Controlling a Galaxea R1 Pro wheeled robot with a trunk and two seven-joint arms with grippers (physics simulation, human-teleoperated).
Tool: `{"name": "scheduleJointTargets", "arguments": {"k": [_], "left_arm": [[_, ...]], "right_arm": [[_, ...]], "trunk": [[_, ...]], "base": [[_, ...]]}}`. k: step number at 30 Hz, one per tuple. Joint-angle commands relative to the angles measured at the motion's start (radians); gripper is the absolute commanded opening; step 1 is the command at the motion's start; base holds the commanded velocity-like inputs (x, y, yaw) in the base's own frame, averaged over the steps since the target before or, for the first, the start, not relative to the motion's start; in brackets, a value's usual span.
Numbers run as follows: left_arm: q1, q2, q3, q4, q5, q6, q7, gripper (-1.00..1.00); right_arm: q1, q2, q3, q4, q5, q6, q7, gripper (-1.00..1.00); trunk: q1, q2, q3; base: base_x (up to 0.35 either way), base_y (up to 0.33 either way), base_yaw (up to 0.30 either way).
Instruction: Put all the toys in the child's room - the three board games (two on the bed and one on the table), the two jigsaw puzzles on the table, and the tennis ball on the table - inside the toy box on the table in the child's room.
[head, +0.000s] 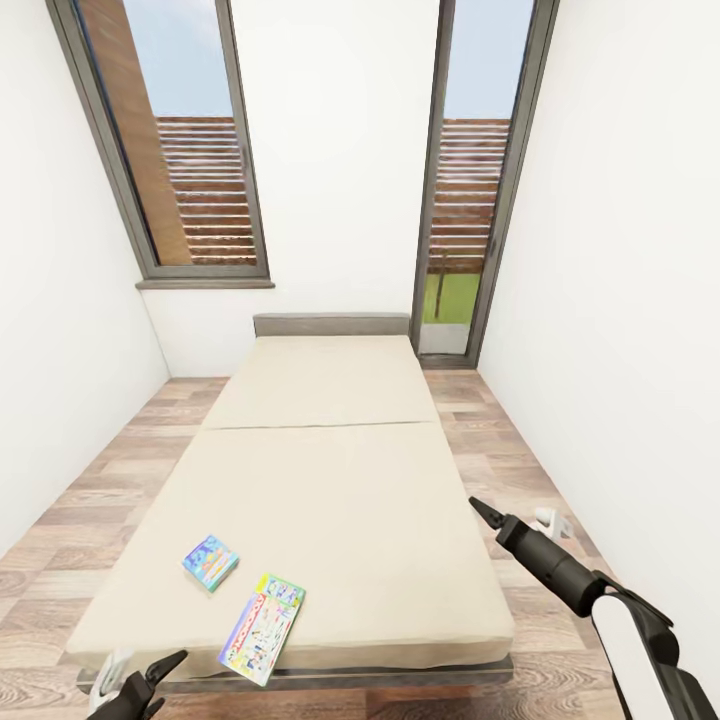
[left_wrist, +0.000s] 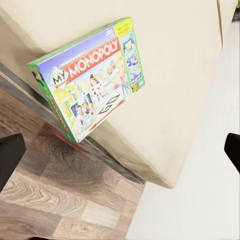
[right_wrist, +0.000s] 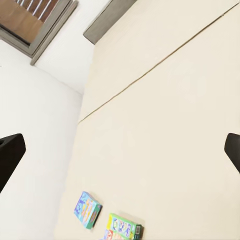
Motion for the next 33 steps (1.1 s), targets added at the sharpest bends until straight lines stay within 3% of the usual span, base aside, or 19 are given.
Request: {"name": "scheduleJointTargets", "arguments": {"k": [1,7,10,12,14,18,33], "left_arm": [[0.0,0.003,0.001,0.0,0.005,0.008,-0.023,1.0],[0.004,0.016,-0.002,0.0,0.004,0.007,-0.075,1.0],[0.004,0.016,-0.004,0.0,0.003,0.002,-0.078,1.0],[0.004,0.016,-0.005,0.001,0.003,-0.003,-0.078,1.0],[0.004,0.014,-0.005,0.001,0.003,-0.006,-0.078,1.0],[0.005,0.012,-0.005,0.001,0.003,-0.007,-0.078,1.0],[0.005,0.01,-0.004,0.001,0.003,-0.008,-0.068,1.0]], "right_arm": [[0.0,0.0,-0.002,-0.001,-0.006,0.008,0.006,1.0],[0.004,0.001,0.001,-0.05,-0.112,0.088,0.03,1.0],[0.004,-0.009,0.0,-0.063,-0.133,0.121,0.036,1.0],[0.004,-0.017,-0.009,-0.069,-0.148,0.151,0.076,1.0],[0.003,-0.026,-0.022,-0.071,-0.164,0.194,0.157,1.0],[0.003,-0.028,-0.031,-0.073,-0.173,0.229,0.252,1.0],[0.003,-0.018,-0.028,-0.07,-0.168,0.227,0.266,1.0]], "trunk": [[0.004,-0.008,-0.004],[0.027,-0.05,-0.023],[0.039,-0.071,-0.033],[0.046,-0.085,-0.039],[0.054,-0.099,-0.045],[0.069,-0.127,-0.058],[0.127,-0.232,-0.105]], "base": [[0.0,0.0,0.0],[0.0,0.0,0.0],[0.0,0.0,0.0],[0.0,0.0,0.0],[0.0,0.0,0.0],[0.0,0.0,0.0],[0.0,0.0,0.0]]}}
